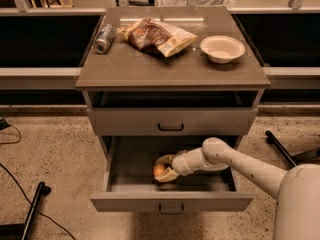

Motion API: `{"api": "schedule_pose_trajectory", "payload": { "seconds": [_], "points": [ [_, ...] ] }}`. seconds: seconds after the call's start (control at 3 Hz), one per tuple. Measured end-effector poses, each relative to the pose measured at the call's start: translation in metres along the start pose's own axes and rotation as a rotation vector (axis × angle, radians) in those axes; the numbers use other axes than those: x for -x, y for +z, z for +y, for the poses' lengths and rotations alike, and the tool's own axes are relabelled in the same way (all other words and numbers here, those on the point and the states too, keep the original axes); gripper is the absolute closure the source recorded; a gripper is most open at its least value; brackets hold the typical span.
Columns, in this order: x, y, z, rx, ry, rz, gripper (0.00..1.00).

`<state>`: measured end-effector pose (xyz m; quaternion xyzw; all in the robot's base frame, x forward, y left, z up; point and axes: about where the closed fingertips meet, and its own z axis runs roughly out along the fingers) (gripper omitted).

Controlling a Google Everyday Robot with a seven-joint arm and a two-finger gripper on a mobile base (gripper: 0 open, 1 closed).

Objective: Place orange into middle drawer

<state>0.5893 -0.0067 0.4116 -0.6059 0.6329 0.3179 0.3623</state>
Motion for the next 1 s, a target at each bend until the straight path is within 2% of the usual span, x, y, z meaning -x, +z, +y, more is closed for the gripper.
{"api": "schedule_pose_trajectory", "payload": {
  "seconds": [0.67,1.0],
  "points": [
    [0.0,0.0001,0.0,0.0,0.0,0.0,0.0],
    [0.0,0.0001,0.0,0.0,0.0,0.0,0.0]
  ]
}}
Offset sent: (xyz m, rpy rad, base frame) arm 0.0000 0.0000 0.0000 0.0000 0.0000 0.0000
